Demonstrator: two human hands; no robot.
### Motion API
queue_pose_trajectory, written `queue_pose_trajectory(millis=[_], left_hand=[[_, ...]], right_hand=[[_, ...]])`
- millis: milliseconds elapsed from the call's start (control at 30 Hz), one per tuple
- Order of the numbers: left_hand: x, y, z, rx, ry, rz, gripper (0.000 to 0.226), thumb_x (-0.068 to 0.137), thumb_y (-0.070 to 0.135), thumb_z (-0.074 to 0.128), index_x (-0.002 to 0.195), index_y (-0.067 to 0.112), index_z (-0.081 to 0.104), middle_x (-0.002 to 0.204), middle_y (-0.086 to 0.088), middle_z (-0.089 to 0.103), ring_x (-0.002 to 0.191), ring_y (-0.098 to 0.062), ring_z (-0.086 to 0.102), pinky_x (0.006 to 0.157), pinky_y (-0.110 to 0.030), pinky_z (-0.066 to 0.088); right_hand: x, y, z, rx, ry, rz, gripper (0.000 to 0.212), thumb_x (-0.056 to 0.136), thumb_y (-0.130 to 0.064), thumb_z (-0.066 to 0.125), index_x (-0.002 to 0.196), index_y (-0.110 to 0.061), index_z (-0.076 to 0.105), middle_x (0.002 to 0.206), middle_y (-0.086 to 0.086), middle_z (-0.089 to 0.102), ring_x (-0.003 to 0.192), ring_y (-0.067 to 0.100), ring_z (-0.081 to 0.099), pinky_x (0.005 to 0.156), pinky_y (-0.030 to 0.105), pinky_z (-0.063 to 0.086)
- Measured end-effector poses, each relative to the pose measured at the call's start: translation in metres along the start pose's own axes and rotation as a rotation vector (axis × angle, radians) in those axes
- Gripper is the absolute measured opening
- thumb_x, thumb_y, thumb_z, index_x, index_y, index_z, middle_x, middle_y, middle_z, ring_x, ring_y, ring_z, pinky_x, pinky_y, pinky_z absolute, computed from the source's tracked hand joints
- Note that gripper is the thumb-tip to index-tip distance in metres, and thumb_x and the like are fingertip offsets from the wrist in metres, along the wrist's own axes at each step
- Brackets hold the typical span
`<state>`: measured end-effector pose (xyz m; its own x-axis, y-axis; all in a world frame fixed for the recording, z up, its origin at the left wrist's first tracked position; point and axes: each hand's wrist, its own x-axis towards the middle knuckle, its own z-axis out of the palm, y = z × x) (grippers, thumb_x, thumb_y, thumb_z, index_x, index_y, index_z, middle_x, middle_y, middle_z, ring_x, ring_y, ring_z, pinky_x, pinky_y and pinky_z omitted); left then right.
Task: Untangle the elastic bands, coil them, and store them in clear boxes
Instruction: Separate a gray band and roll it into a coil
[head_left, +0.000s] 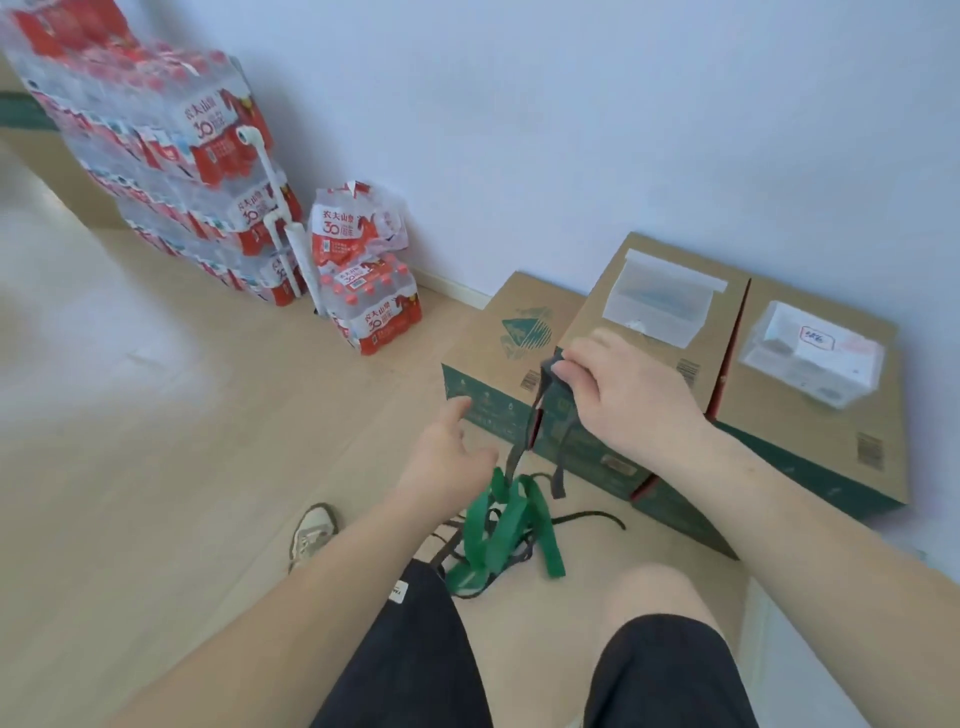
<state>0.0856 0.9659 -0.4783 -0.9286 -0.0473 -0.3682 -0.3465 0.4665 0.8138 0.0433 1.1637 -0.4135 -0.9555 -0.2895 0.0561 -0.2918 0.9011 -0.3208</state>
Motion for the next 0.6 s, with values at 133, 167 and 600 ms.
queue_pose_trajectory(millis=[133,167,600], left_hand=[[-0.019,0.030,-0.018,0.059,-0.003,0.217,0.083,0.087,0.030,0.077,0.157,0.031,0.031,0.152,0.012,0.048,0.140,-0.011,0.046,0.111,-0.028,0.044],[-0.022,0.037,-0.022,0.074,-0.003,0.266,0.076,0.086,0.030,0.078,0.152,0.032,0.039,0.143,0.016,0.054,0.135,-0.008,0.051,0.104,-0.021,0.046],[-0.045,0.060,-0.020,0.147,0.180,0.540,0.015,0.099,0.038,0.061,0.105,0.031,0.072,0.091,0.013,0.069,0.085,-0.008,0.065,0.078,-0.040,0.058]], right_hand=[[-0.006,-0.035,-0.021,0.105,-0.035,-0.100,0.026,0.109,-0.036,0.041,0.088,-0.031,0.055,0.091,-0.007,0.050,0.086,0.019,0.056,0.068,0.039,0.048],[-0.007,-0.043,-0.028,0.200,0.009,-0.108,0.027,0.109,-0.033,0.042,0.085,-0.030,0.053,0.088,-0.007,0.050,0.084,0.018,0.054,0.073,0.041,0.048],[-0.036,-0.067,-0.086,0.483,0.259,-0.049,0.028,0.109,-0.028,0.044,0.088,-0.013,0.056,0.085,0.007,0.064,0.087,0.027,0.069,0.083,0.051,0.056]])
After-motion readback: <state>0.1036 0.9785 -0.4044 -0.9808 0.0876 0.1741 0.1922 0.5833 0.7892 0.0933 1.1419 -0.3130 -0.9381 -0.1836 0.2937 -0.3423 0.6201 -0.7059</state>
